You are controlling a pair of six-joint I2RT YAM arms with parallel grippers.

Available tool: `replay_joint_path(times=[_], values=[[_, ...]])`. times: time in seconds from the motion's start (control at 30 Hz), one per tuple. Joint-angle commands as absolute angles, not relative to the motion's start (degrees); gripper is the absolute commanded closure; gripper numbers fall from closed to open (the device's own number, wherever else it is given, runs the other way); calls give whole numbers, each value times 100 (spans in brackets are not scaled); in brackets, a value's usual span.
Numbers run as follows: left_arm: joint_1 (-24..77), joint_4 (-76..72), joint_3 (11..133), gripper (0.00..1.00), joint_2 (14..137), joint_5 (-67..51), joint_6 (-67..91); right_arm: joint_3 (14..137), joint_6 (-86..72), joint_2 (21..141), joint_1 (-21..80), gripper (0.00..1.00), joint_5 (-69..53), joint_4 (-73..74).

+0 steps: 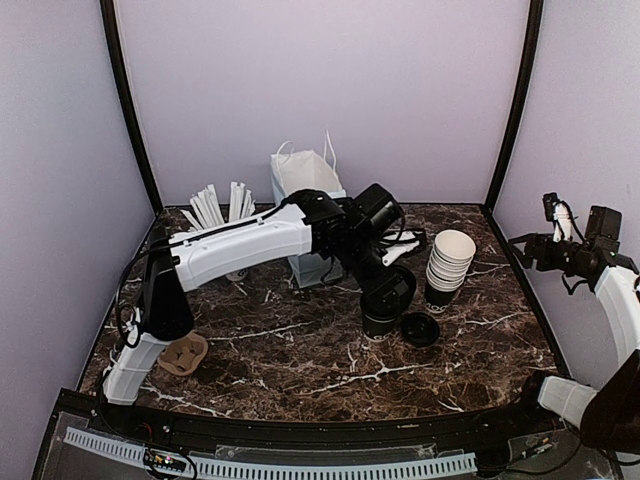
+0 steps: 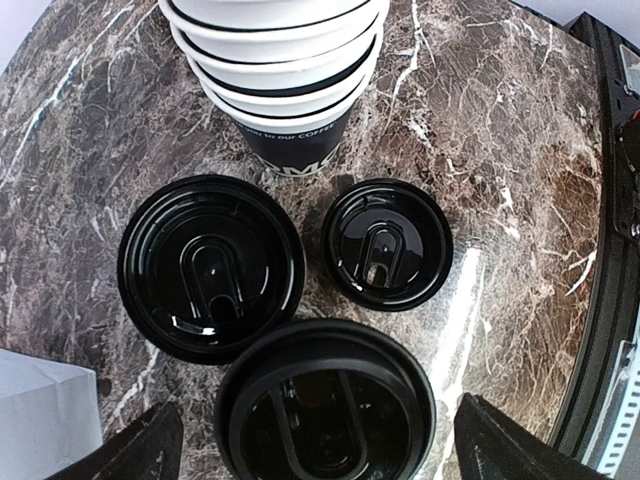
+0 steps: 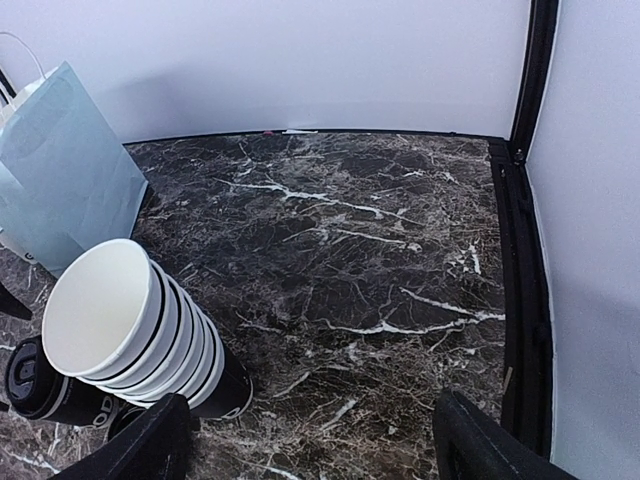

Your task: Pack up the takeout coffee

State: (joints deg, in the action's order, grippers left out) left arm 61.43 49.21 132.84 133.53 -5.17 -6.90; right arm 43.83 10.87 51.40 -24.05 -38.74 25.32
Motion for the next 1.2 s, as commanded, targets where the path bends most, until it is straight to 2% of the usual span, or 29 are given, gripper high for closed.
replay_joint_path(times=[0.0,0.13,0.27,0.57,0.63,0.73,0.9,1.0,1.17], values=[[6204,5459,13509,4,12724,-340,-696,4359,1138,5158,-2412,15,-3955,2408],[6156,5830,13344,8,12101,-301,-545,4373,1147,5185,-2416,15,-3956,2409],[6127,5864,12653,10,11375,152,-368,4370,1160,5147,-2412,15,-3943,2411],[5934,5242,9069,13,8845,801,1106,4328,1132,5096,-2410,17,-3981,2338],[5842,5262,8398,13,8382,931,1361,4382,1163,5105,-2408,21,-4041,2369],[5631,5273,7546,12,7838,1004,1616,4931,1308,4990,-2300,36,-4183,2789],[5099,4745,6537,6,6776,1041,1639,6504,1614,5322,-846,43,-3407,3357],[4710,4083,5865,1,6205,1359,1570,7451,1774,6131,193,45,-3036,3794],[4388,3388,5102,1,5818,1521,1504,8480,1755,7523,1591,45,-2414,3956]])
